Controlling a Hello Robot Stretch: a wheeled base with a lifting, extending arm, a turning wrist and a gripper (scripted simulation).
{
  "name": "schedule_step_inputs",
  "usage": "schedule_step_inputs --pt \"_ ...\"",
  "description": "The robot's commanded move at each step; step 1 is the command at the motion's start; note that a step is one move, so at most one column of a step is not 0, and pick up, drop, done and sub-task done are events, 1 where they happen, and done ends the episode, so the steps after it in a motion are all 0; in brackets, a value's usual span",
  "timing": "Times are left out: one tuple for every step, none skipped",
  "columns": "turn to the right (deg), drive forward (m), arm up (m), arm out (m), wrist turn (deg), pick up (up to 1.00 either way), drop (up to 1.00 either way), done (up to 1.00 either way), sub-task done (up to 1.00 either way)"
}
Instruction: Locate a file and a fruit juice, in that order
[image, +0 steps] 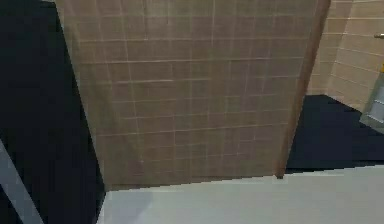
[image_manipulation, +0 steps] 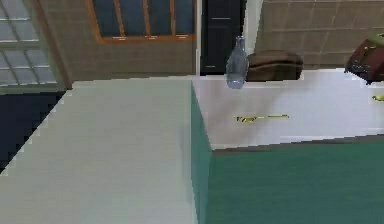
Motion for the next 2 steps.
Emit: schedule_step_inputs --pt "36.0 0.00 0.00 0.00 0.0 0.00 0.00 0.00 0.00" --pt "0.0 0.45 0.00 0.00 0.0 0.00 0.00 0.00 0.00"
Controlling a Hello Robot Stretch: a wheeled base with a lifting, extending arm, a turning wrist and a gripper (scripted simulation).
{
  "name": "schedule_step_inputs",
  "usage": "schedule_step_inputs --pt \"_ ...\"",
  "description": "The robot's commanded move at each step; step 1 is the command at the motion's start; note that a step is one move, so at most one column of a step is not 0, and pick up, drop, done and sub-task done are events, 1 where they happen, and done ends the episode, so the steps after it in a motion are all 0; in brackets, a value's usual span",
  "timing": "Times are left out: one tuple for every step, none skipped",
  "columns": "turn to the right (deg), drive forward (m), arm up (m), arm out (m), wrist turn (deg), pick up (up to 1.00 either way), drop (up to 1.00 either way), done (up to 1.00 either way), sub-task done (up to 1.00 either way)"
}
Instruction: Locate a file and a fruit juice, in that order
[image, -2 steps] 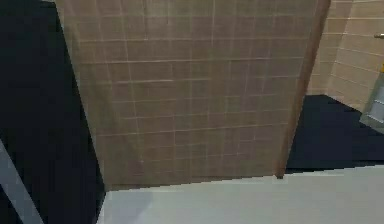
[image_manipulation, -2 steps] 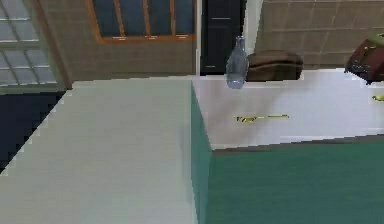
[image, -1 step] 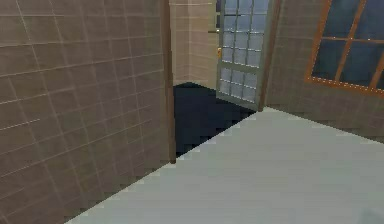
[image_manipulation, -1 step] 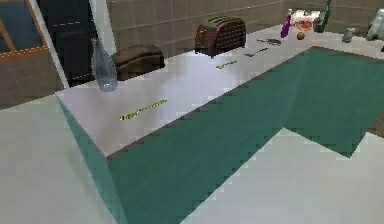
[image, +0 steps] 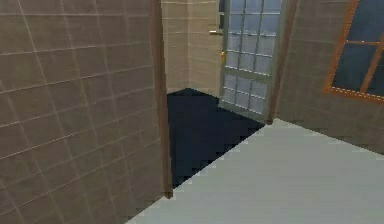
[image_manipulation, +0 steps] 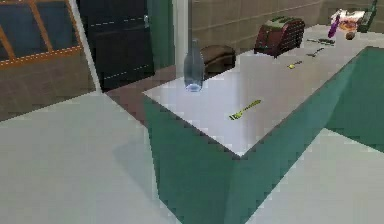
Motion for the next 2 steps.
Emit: schedule_step_inputs --pt "45.0 0.00 0.00 0.00 0.0 0.00 0.00 0.00 0.00" --pt "0.0 1.00 0.00 0.00 0.0 0.00 0.00 0.00 0.00"
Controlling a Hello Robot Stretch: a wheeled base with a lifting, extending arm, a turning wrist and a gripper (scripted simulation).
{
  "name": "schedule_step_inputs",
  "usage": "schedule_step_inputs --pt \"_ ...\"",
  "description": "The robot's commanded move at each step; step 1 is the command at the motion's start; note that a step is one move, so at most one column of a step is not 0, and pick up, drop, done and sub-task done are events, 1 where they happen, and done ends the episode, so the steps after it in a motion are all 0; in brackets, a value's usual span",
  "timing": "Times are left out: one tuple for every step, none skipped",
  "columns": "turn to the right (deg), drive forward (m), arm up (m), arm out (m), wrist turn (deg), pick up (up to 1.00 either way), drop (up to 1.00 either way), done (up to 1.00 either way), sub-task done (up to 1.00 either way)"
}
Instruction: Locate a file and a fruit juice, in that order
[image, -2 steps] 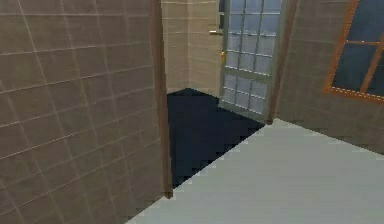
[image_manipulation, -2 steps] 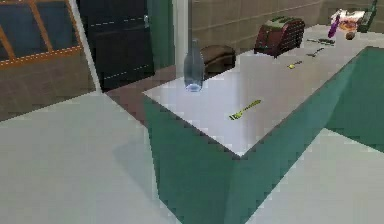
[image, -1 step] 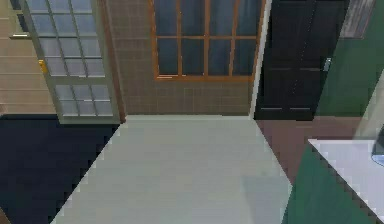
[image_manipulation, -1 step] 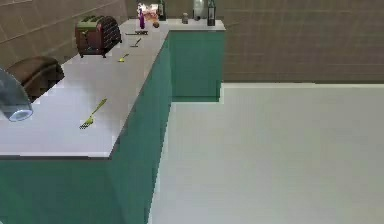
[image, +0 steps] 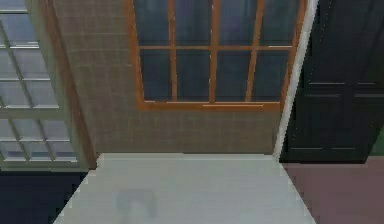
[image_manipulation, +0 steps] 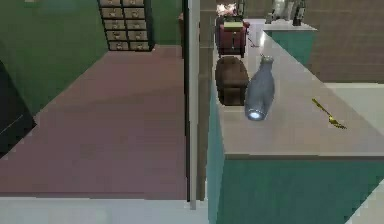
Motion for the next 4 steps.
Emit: schedule_step_inputs --pt "45.0 0.00 0.00 0.00 0.0 0.00 0.00 0.00 0.00" --pt "6.0 0.00 0.00 0.00 0.0 0.00 0.00 0.00 0.00" --pt "0.0 0.85 0.00 0.00 0.0 0.00 0.00 0.00 0.00" --pt "24.0 0.00 0.00 0.00 0.0 0.00 0.00 0.00 0.00"
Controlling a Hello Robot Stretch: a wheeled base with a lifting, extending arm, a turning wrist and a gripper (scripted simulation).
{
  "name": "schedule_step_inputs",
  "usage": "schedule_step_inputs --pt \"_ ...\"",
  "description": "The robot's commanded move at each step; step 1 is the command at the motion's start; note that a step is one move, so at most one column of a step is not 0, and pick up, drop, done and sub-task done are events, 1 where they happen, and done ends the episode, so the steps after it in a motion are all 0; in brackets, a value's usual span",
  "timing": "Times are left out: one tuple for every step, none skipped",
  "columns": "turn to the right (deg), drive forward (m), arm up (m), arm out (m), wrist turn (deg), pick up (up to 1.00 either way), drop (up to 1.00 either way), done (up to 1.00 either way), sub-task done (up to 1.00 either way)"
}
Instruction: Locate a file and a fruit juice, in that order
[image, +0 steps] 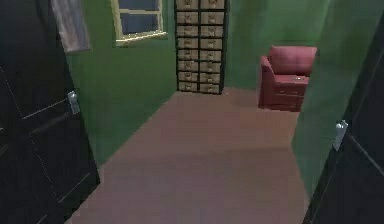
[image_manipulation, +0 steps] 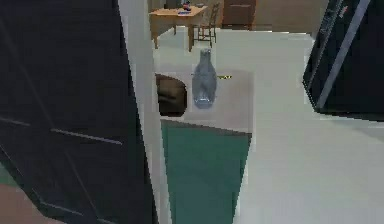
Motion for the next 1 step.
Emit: schedule_step_inputs --pt "0.0 1.00 0.00 0.00 0.0 0.00 0.00 0.00 0.00"
